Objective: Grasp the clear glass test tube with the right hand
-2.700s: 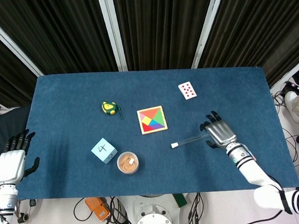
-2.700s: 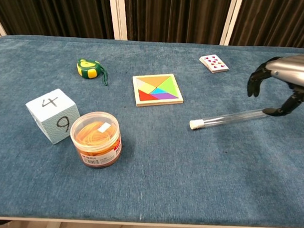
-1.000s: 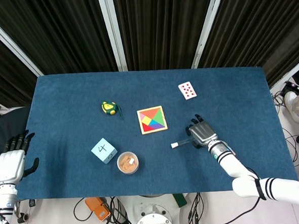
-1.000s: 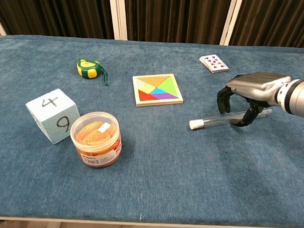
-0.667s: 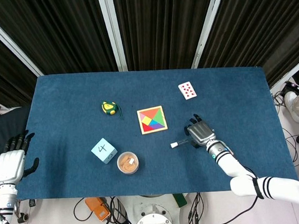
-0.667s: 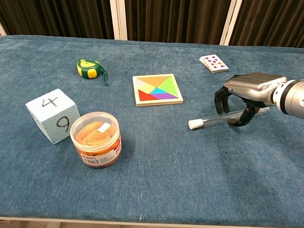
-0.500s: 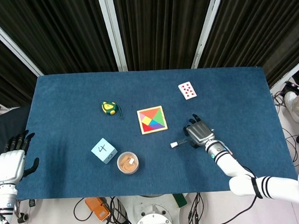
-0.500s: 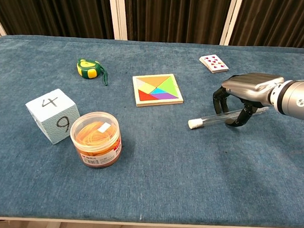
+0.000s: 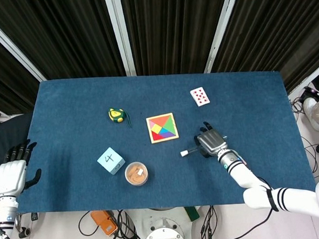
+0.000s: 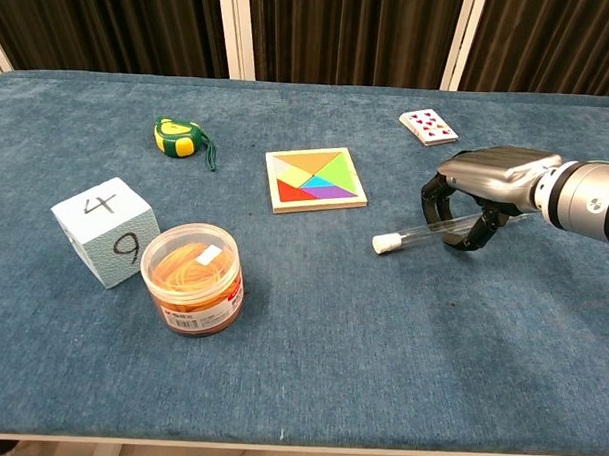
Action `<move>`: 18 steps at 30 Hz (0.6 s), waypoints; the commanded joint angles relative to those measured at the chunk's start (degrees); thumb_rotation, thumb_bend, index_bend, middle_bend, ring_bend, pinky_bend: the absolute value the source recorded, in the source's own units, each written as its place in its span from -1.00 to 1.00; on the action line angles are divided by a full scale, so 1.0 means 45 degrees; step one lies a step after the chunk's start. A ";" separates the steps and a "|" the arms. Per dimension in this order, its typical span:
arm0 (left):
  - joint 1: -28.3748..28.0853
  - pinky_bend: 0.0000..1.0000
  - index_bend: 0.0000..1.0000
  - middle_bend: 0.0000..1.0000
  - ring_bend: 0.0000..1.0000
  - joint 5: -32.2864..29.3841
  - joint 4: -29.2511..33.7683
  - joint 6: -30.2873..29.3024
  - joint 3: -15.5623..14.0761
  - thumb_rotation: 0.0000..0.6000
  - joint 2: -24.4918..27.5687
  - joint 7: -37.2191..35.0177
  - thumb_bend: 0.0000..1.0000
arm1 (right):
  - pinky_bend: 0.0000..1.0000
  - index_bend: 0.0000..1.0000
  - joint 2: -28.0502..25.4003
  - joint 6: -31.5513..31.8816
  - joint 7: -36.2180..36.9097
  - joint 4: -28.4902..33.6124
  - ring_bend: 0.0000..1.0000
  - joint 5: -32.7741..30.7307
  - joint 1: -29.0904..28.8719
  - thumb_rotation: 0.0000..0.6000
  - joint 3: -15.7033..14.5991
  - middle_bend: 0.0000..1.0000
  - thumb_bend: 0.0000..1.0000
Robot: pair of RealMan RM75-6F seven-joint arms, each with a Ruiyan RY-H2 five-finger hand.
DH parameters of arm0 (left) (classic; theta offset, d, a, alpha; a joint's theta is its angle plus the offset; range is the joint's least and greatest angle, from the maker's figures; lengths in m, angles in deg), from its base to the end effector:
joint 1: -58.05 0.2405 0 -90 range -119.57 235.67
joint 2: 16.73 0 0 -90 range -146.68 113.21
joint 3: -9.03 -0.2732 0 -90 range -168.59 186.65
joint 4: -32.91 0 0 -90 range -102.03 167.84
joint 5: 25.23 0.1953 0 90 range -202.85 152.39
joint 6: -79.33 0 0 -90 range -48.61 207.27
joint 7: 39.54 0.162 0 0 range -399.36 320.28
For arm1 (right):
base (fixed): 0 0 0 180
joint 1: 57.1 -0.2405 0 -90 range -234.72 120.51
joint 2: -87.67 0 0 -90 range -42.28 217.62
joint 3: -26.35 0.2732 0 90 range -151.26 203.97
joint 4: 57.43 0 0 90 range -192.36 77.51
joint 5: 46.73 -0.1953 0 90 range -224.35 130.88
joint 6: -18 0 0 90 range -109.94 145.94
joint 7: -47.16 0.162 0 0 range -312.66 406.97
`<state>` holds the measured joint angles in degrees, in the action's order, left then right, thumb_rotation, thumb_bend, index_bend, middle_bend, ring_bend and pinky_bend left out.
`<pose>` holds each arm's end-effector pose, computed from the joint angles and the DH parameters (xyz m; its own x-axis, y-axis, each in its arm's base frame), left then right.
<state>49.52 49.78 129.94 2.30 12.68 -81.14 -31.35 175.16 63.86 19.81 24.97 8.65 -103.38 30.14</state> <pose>-0.3257 0.2179 0.1611 0.4128 0.1296 0.9015 0.9001 0.0935 -0.4256 -0.1876 -0.3627 -0.0323 0.6223 -0.4009 0.6723 -0.7769 -0.4212 0.4679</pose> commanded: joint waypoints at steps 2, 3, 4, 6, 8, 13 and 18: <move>-0.0006 -0.93 -0.84 -1.00 -1.00 -0.0074 0.0057 0.0054 -0.0013 1.00 0.0030 0.0064 -0.25 | -1.00 0.23 -0.0028 0.0063 -0.0008 0.0041 -0.53 0.0035 -0.0024 1.00 0.0022 -0.06 0.23; -0.0006 -0.93 -0.84 -1.00 -1.00 -0.0084 0.0071 0.0060 -0.0017 1.00 0.0036 0.0077 -0.25 | -1.00 0.24 -0.0034 0.0102 0.0003 0.0060 -0.53 0.0047 -0.0025 1.00 0.0043 -0.06 0.23; -0.0006 -0.93 -0.84 -1.00 -1.00 -0.0090 0.0080 0.0063 -0.0019 1.00 0.0041 0.0087 -0.25 | -1.00 0.26 -0.0045 0.0137 0.0008 0.0083 -0.53 0.0055 -0.0027 1.00 0.0061 -0.06 0.23; 0.0007 -0.93 -0.84 -1.00 -1.00 -0.0092 0.0080 0.0053 -0.0033 1.00 0.0031 0.0083 -0.25 | -1.00 0.30 -0.0069 0.0270 0.0028 0.0138 -0.53 0.0085 -0.0023 1.00 0.0128 -0.06 0.23; 0.0012 -0.93 -0.84 -1.00 -1.00 -0.0092 0.0087 0.0042 -0.0032 1.00 0.0035 0.0071 -0.26 | -1.00 0.33 -0.0082 0.0440 0.0049 0.0199 -0.50 0.0147 -0.0005 1.00 0.0196 -0.05 0.23; 0.0020 -0.93 -0.84 -1.00 -1.00 -0.0095 0.0099 0.0033 -0.0034 1.00 0.0033 0.0036 -0.25 | -1.00 0.35 -0.0287 0.0877 0.0228 0.0547 -0.49 0.0470 0.0003 1.00 0.0492 -0.04 0.23; 0.0018 -0.93 -0.84 -1.00 -1.00 -0.0108 0.0116 0.0040 -0.0037 1.00 0.0035 0.0042 -0.26 | -1.00 0.39 -0.0562 0.1206 0.0587 0.1130 -0.46 0.0716 -0.0125 1.00 0.1071 -0.01 0.23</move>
<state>49.61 49.30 130.46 2.48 12.52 -80.98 -31.17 173.04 68.91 21.88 29.34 11.50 -103.66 34.22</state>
